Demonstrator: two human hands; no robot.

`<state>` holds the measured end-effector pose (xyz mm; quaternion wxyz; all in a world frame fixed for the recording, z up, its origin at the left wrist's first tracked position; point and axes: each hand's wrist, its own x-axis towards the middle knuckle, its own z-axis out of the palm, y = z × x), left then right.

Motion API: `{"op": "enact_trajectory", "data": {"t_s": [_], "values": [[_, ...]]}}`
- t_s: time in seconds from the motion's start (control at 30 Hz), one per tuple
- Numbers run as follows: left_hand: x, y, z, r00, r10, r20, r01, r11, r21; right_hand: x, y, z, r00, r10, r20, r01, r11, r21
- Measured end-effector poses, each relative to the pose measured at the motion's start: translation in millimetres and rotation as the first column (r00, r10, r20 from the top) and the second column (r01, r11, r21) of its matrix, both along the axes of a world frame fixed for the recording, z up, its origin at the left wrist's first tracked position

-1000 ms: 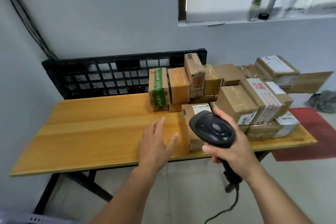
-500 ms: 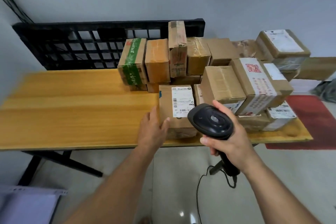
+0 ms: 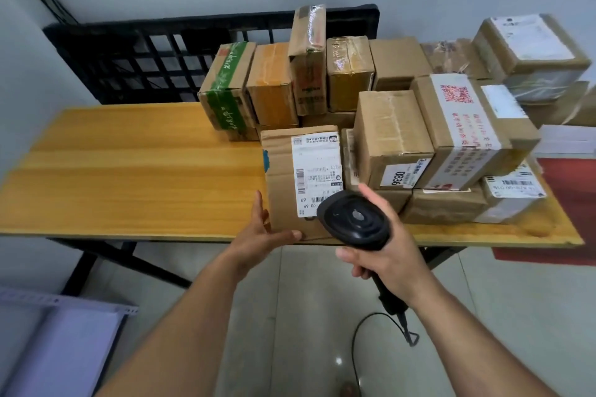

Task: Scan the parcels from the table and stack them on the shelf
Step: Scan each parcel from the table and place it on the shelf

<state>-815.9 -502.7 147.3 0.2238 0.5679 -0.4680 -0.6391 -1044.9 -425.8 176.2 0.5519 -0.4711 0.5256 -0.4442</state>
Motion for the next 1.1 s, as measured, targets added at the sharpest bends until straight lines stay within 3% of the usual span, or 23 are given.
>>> {"op": "enact_trajectory", "data": {"t_s": [0.1,0.2,0.37,0.67,0.87,1.1], "values": [[-5.2,-5.1,-10.4,0.991,-0.117,0.062,0.124,0.983,-0.136,4.4,1.8,-7.1,1.0,0.025,0.01,-0.025,0.999,0.026],[-6.5,-9.3,-11.9,0.987,-0.156,0.04,0.16,0.976,-0.145,8.2,3.0,-10.1,1.0,0.025,0.014,-0.026,0.999,0.048],[3.7,-29.5,9.4,0.995,-0.091,0.046,0.099,0.968,-0.231,12.0,-2.8,-9.8,0.999,0.001,0.033,-0.002,0.999,0.041],[0.2,-40.6,9.4,0.994,-0.015,-0.104,-0.007,0.977,-0.211,19.1,-8.5,-11.2,0.998,-0.048,0.044,0.046,0.998,0.033],[12.6,-20.7,31.6,0.996,-0.05,-0.077,0.03,0.968,-0.249,29.5,-12.3,9.5,0.996,-0.052,0.076,0.051,0.999,0.017],[63.7,3.3,68.0,0.996,0.078,-0.046,-0.088,0.947,-0.308,71.4,-4.9,59.2,0.992,0.064,0.111,-0.06,0.998,-0.033]]}}
